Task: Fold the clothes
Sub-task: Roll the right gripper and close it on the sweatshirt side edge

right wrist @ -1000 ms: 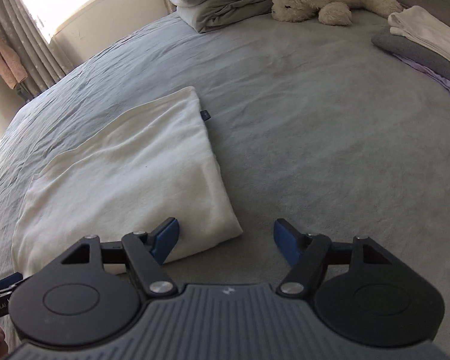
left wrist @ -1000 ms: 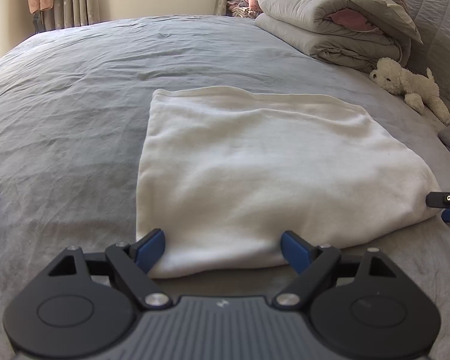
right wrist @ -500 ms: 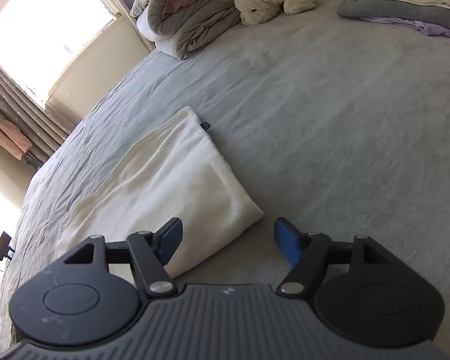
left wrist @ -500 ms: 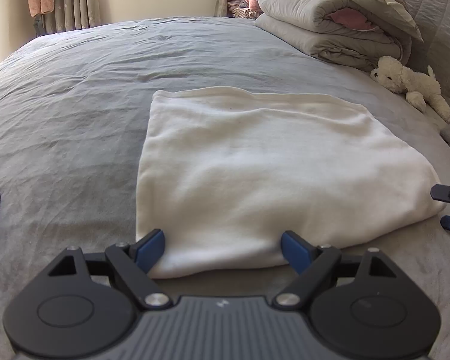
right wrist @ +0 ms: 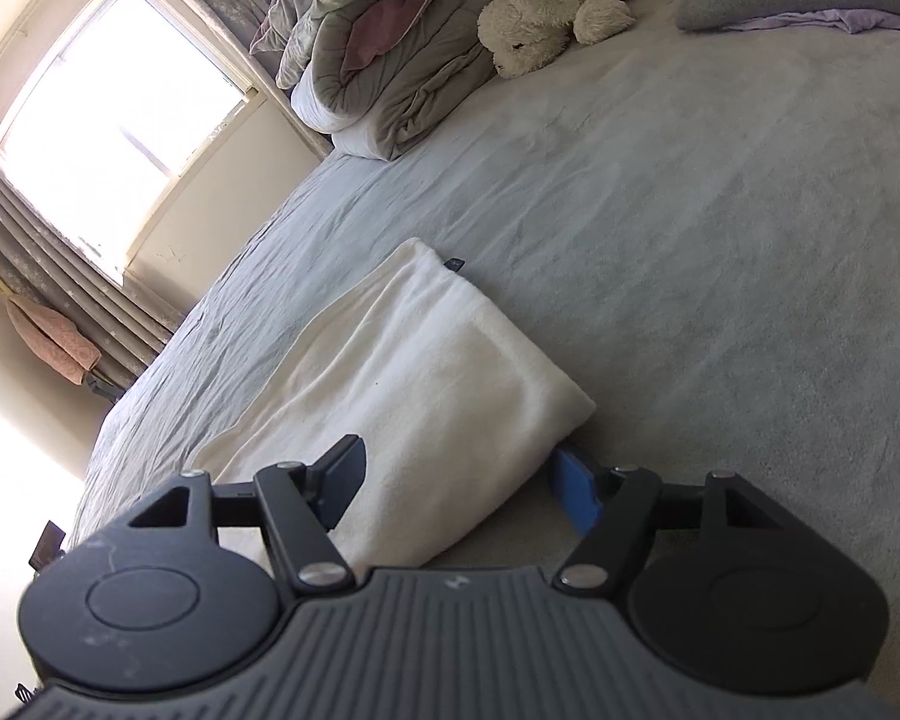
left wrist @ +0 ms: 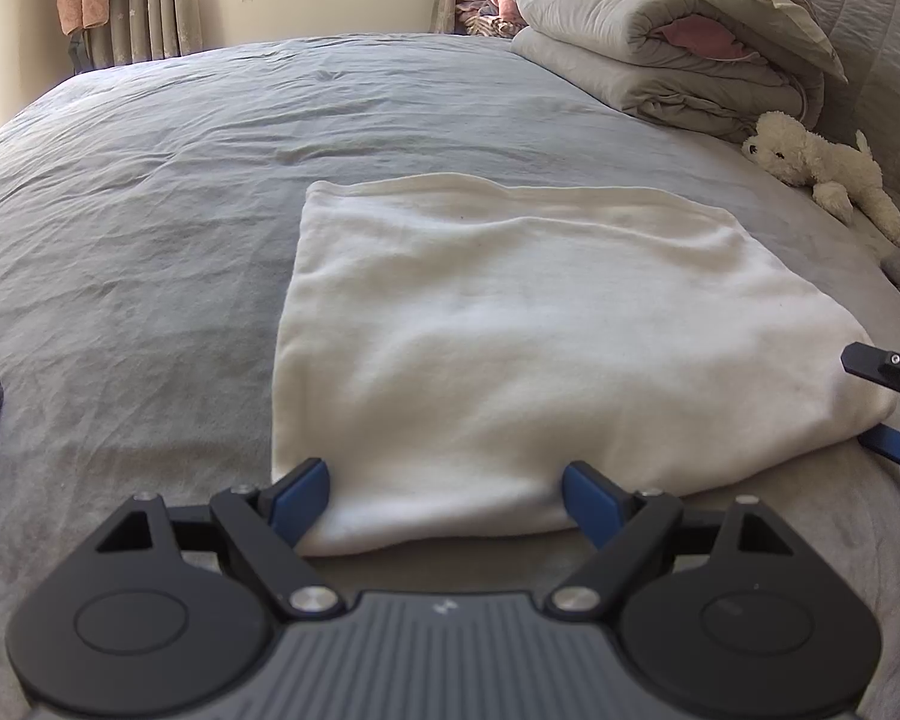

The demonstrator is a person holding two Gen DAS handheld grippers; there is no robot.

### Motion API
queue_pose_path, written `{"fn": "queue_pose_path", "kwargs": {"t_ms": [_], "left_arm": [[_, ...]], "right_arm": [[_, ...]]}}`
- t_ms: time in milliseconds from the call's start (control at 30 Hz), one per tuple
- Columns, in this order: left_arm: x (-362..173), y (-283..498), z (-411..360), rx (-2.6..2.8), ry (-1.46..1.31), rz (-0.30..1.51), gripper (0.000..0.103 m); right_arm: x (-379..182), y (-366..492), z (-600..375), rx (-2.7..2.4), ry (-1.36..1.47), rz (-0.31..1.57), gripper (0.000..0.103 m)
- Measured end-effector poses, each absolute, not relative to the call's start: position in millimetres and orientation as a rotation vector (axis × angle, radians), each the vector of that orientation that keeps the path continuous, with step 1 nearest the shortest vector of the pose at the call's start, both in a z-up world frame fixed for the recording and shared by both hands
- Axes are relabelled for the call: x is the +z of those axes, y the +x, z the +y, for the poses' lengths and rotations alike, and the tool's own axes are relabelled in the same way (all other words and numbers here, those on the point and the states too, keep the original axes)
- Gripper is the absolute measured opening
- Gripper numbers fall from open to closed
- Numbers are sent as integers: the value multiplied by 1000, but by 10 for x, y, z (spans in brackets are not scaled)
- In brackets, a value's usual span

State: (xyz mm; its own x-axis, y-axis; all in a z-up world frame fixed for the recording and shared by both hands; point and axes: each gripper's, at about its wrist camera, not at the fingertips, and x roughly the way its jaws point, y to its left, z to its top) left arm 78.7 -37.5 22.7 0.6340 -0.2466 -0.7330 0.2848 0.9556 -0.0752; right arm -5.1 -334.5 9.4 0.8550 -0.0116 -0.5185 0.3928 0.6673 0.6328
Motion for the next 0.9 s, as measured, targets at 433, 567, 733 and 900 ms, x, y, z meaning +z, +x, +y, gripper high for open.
{"fn": "queue_pose_path", "kwargs": {"t_ms": [433, 567, 733, 900], "left_arm": [[224, 781, -373, -305, 50, 830, 86], [228, 788, -372, -305, 49, 831, 86], [230, 786, -377, -304, 49, 831, 86], [230, 781, -379, -304, 50, 831, 87]], "right_arm": [[26, 69, -3317, -260, 761, 467, 45], [57, 79, -3270, -256, 725, 471, 27], [186, 73, -3188, -239, 646, 438, 19], [120, 80, -3275, -241, 723, 460, 23]]}}
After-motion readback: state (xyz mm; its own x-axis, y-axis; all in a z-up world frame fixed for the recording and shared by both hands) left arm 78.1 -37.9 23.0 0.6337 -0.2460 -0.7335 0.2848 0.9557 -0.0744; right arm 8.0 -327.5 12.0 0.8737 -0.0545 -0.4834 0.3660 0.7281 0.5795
